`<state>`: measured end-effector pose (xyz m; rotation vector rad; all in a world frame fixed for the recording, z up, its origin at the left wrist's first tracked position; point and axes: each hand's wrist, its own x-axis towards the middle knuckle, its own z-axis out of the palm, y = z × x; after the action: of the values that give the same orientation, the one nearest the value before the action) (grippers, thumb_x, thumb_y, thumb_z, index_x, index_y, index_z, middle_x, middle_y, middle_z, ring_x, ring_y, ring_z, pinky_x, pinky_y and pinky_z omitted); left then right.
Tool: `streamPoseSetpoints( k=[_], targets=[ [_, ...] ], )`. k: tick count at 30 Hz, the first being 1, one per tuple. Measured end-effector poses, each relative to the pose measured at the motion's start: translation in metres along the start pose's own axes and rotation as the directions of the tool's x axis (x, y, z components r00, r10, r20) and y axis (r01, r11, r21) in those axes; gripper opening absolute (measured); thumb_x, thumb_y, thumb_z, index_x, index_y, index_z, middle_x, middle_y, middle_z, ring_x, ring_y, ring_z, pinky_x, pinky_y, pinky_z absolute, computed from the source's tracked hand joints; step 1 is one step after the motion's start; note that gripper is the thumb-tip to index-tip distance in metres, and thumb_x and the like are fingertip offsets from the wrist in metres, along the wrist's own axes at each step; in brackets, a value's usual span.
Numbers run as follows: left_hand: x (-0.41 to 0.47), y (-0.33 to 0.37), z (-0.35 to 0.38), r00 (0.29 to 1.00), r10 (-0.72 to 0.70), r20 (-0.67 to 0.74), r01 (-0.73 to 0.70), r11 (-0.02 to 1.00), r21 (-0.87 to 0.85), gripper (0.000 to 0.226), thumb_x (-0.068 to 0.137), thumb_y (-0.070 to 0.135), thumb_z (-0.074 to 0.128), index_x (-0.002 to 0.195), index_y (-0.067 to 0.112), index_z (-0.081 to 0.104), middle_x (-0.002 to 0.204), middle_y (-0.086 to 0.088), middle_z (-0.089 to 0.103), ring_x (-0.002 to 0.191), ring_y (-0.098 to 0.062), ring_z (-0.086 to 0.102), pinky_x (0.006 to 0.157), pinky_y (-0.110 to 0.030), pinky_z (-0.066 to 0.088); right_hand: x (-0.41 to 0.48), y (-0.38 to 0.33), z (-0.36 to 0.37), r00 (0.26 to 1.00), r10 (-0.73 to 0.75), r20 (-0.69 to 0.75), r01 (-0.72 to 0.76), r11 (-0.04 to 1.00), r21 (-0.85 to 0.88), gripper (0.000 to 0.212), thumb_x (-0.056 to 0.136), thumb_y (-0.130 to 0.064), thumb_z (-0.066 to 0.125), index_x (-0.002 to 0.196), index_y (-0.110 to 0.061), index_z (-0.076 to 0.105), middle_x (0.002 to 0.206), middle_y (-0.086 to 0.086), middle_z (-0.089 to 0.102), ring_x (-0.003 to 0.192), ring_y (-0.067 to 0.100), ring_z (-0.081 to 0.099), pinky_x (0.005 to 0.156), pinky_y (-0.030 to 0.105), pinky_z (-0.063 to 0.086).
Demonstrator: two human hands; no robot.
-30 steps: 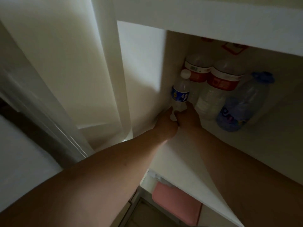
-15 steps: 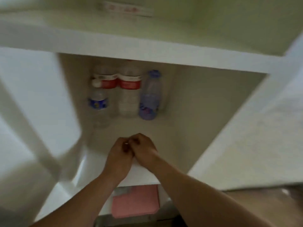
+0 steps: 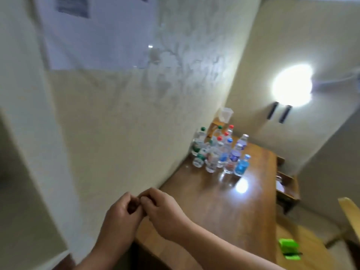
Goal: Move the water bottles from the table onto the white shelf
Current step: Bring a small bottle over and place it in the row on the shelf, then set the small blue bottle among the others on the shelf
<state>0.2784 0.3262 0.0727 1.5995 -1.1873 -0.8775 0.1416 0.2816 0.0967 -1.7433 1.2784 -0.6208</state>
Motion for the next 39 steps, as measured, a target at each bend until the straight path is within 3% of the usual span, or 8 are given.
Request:
streamPoseSetpoints(
  k=[4, 10, 13, 15, 21, 28, 36, 39],
  targets=[
    [0.025, 0.026, 0.089, 0.973, 0.121, 0.199, -0.116, 0.993, -0.039, 0.013, 0.096, 0.017, 0.075, 0.084, 0.018, 0.070, 0.069, 0.003, 0.073, 0.059, -0.005, 0.062, 0.061, -0.030, 0.050, -0.006, 0.057, -0.079, 0.980, 0.083, -0.183, -0.083, 0.997, 0.009, 0.016, 0.099, -0.039, 0.063, 0.099, -0.027, 0.073, 0.089, -0.008, 0.076, 0.085, 0.007, 0.070, 0.084, 0.039, 0.061],
    [0.059, 0.030, 0.205, 0.933, 0.110, 0.343, -0.105, 0.994, -0.032, 0.013, 0.097, 0.015, 0.076, 0.088, 0.018, 0.067, 0.063, 0.002, 0.065, 0.058, -0.007, 0.055, 0.059, -0.033, 0.048, 0.003, 0.146, -0.169, 0.946, 0.164, -0.281, -0.175, 0.985, -0.013, 0.012, 0.096, -0.037, 0.067, 0.095, -0.027, 0.073, 0.085, -0.003, 0.076, 0.082, 0.013, 0.070, 0.080, 0.043, 0.060],
    [0.094, 0.029, 0.253, 0.938, 0.057, 0.341, -0.079, 0.996, 0.052, 0.012, 0.095, 0.020, 0.078, 0.093, 0.023, 0.067, 0.075, -0.008, 0.068, 0.064, -0.010, 0.059, 0.068, -0.040, 0.055, 0.031, 0.198, -0.212, 0.939, 0.186, -0.289, -0.207, 0.977, -0.043, 0.009, 0.098, -0.036, 0.068, 0.096, -0.028, 0.071, 0.085, -0.004, 0.074, 0.081, 0.007, 0.067, 0.082, 0.036, 0.058],
    [0.123, 0.033, 0.285, 0.946, 0.035, 0.323, -0.083, 0.987, 0.138, 0.013, 0.093, 0.025, 0.079, 0.096, 0.027, 0.067, 0.081, -0.004, 0.070, 0.070, -0.009, 0.063, 0.070, -0.029, 0.054, 0.056, 0.239, -0.245, 0.935, 0.206, -0.289, -0.233, 0.970, -0.063, 0.008, 0.099, -0.035, 0.070, 0.102, -0.028, 0.071, 0.091, -0.008, 0.074, 0.085, 0.003, 0.067, 0.081, 0.026, 0.055],
    [0.211, 0.046, 0.412, 0.936, -0.028, 0.351, -0.073, 0.960, 0.270, 0.025, 0.096, 0.024, 0.077, 0.116, 0.032, 0.064, 0.102, 0.008, 0.071, 0.095, -0.006, 0.068, 0.081, -0.014, 0.050, 0.145, 0.371, -0.365, 0.852, 0.348, -0.391, -0.370, 0.929, 0.019, 0.032, 0.094, -0.030, 0.078, 0.119, -0.019, 0.062, 0.104, -0.006, 0.069, 0.097, 0.015, 0.066, 0.083, 0.030, 0.051],
    [0.276, 0.042, 0.531, 0.912, -0.124, 0.390, -0.032, 0.928, 0.370, 0.033, 0.098, 0.024, 0.074, 0.128, 0.028, 0.060, 0.112, 0.008, 0.065, 0.100, -0.005, 0.064, 0.084, -0.018, 0.048, 0.228, 0.462, -0.450, 0.825, 0.342, -0.451, -0.387, 0.922, -0.007, 0.104, 0.080, -0.036, 0.091, 0.163, -0.013, 0.033, 0.161, 0.011, 0.044, 0.148, 0.027, 0.045, 0.122, 0.047, 0.042],
    [0.312, 0.046, 0.574, 0.970, -0.099, 0.223, 0.002, 0.916, 0.401, 0.041, 0.092, 0.021, 0.075, 0.126, 0.025, 0.051, 0.128, 0.000, 0.061, 0.113, -0.016, 0.060, 0.096, -0.025, 0.044, 0.266, 0.481, -0.445, 0.912, 0.182, -0.366, -0.197, 0.980, -0.004, 0.120, 0.069, -0.049, 0.094, 0.165, -0.031, 0.024, 0.163, -0.002, 0.041, 0.150, 0.019, 0.042, 0.124, 0.045, 0.040],
    [0.324, 0.052, 0.586, 0.976, -0.122, 0.179, 0.052, 0.935, 0.352, 0.055, 0.092, 0.018, 0.076, 0.140, 0.018, 0.049, 0.133, 0.002, 0.057, 0.117, -0.011, 0.053, 0.099, -0.023, 0.038, 0.279, 0.483, -0.442, 0.924, 0.164, -0.347, -0.171, 0.985, 0.009, 0.111, 0.076, -0.037, 0.093, 0.165, -0.031, 0.027, 0.159, 0.001, 0.045, 0.147, 0.018, 0.044, 0.122, 0.040, 0.040]
  ],
)
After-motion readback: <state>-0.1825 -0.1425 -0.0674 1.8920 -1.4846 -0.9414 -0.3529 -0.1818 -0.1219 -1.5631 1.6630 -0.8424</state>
